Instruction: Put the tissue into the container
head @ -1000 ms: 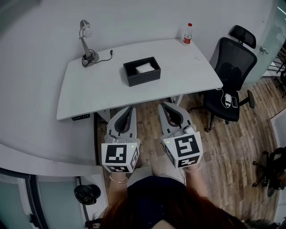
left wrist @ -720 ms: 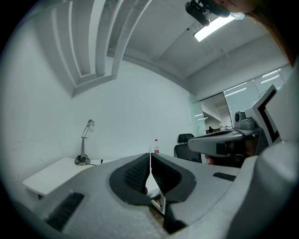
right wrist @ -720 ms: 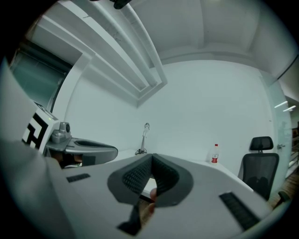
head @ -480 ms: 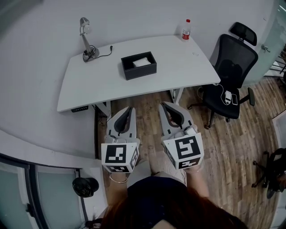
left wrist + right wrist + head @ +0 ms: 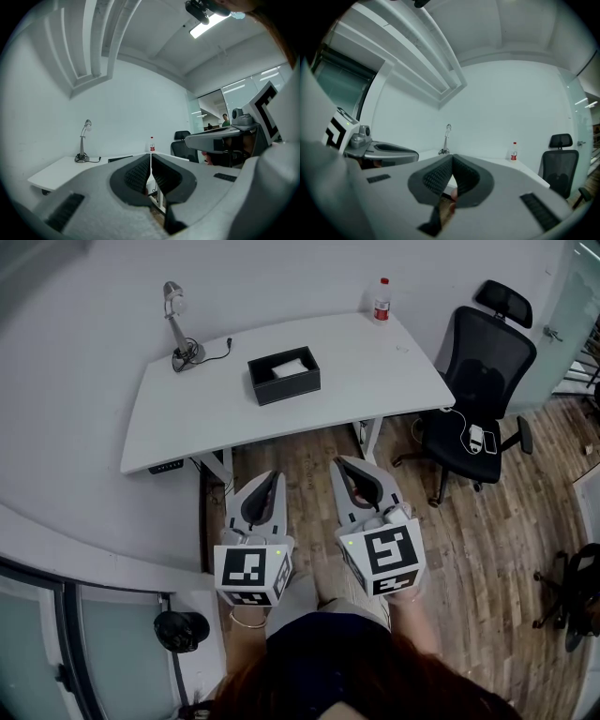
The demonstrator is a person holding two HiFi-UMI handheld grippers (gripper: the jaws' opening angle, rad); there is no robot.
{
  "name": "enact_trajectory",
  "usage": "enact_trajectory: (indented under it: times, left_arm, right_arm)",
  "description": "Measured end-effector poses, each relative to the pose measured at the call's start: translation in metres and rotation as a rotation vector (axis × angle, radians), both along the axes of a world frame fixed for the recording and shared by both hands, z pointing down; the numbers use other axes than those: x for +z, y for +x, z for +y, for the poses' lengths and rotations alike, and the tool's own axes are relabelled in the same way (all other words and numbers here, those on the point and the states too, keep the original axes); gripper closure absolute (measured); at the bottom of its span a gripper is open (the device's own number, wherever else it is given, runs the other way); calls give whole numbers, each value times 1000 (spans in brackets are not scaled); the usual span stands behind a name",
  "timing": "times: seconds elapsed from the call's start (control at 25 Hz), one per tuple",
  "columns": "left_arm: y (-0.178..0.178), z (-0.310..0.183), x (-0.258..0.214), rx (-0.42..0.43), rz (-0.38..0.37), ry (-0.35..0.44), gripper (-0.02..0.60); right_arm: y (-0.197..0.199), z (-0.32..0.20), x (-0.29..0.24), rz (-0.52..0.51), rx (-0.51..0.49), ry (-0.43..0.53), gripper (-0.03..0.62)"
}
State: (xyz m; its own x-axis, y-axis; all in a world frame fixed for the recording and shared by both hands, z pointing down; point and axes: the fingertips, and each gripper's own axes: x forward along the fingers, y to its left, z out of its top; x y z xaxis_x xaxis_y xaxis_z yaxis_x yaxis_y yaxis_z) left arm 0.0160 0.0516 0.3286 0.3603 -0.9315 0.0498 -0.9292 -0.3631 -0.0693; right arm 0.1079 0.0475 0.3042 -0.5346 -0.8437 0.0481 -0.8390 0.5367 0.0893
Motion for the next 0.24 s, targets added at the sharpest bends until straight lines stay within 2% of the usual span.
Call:
enact_trajectory:
  times: [0.24]
  left_arm:
    - [1, 0, 1, 3, -3, -6, 553]
  right_arm:
    - [3, -1, 0, -8, 5, -5, 576]
